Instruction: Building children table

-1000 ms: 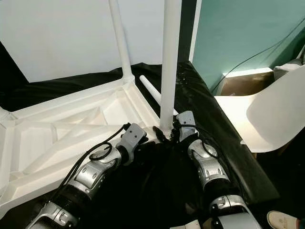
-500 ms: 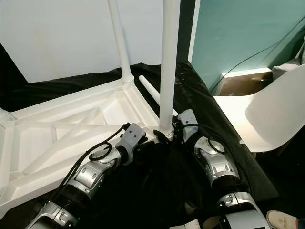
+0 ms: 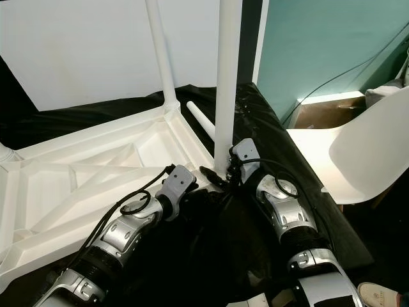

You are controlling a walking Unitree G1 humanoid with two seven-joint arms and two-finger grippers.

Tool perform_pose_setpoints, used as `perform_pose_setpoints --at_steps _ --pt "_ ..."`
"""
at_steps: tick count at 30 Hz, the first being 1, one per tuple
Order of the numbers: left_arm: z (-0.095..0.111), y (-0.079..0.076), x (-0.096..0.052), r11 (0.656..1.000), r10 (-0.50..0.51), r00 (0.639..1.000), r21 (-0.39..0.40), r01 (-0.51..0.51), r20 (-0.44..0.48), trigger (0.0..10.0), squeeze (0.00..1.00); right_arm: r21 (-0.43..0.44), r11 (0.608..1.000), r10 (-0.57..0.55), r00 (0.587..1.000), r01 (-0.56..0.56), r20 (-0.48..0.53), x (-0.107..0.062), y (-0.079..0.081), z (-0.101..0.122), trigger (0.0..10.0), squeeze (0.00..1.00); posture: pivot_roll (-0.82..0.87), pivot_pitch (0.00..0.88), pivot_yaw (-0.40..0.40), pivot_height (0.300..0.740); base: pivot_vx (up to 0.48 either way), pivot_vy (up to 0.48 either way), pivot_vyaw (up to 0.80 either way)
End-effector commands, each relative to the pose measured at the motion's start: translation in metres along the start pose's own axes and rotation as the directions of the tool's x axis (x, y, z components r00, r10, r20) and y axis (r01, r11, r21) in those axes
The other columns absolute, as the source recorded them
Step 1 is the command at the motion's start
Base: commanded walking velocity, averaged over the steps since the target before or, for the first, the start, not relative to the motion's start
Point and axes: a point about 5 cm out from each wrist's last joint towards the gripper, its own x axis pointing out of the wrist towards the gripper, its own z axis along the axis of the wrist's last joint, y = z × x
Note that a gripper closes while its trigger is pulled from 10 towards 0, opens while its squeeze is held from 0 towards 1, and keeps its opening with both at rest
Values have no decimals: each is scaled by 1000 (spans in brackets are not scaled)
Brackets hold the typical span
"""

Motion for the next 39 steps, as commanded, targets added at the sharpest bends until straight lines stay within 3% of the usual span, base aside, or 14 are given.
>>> perform_pose_setpoints --at_steps 1,10,14,16,23,24,26,27,28,31,32,33,34,39 --pt "-42 -15 -2 991 -114 981 -84 102 -158 10000 0 33 999 32 998 -31 -54 1 6 -9 0 0 15 0 21 740 0 0 0" --pt "-43 -14 -2 991 -113 981 -85 100 -160 10000 0 121 992 -8 994 21 -111 -2 25 -30 0 0 17 0 20 740 0 0 0" --pt "-42 -14 -2 991 -115 981 -83 103 -157 10000 0 137 976 -165 985 171 -52 6 41 -30 0 0 15 0 21 740 0 0 0" --pt "-41 -13 -2 992 -115 981 -76 104 -159 10000 0 199 940 -281 960 276 -1 15 48 -25 0 0 19 0 29 740 0 0 0" --pt "-39 -12 -2 992 -113 981 -71 103 -156 10000 0 280 899 -357 934 337 24 31 52 -13 0 0 26 0 28 740 0 0 0" --pt "-39 -12 -2 992 -111 982 -72 101 -155 10000 0 287 909 -325 945 304 28 32 54 -12 5255 0 33 0 24 740 0 0 0" --pt "-39 -12 -2 992 -110 982 -73 100 -155 10000 0 293 914 -301 953 280 31 33 55 -12 5255 0 33 0 24 740 0 0 0" --pt "-39 -12 -2 992 -110 982 -74 99 -155 10000 0 291 921 -282 959 260 35 33 55 -12 10000 0 33 0 24 740 0 0 0" --pt "-40 -12 -3 992 -108 982 -77 97 -155 10000 0 278 934 -249 967 227 47 31 54 -10 10000 1000 37 0 20 740 0 0 0" --pt "-40 -13 -3 992 -107 982 -79 96 -155 10000 0 264 941 -234 971 212 55 31 53 -9 10000 1000 37 0 20 740 0 0 0" --pt "-42 -13 -4 992 -106 982 -83 94 -156 10000 0 191 970 -163 985 150 54 28 49 -8 10000 1000 36 0 18 740 0 0 0" --pt "-42 -13 -4 992 -106 982 -83 94 -156 10000 0 191 970 -163 985 150 54 28 49 -8 10000 1000 36 0 18 740 0 0 0" --pt "-42 -13 -4 992 -105 982 -84 93 -157 10000 0 160 981 -121 992 113 45 25 44 -9 10000 0 35 0 19 740 0 0 0" --pt "-41 -11 -3 992 -104 982 -84 92 -158 10000 0 40 999 7 1000 -6 -20 11 19 -11 10000 0 35 0 19 740 0 0 0"
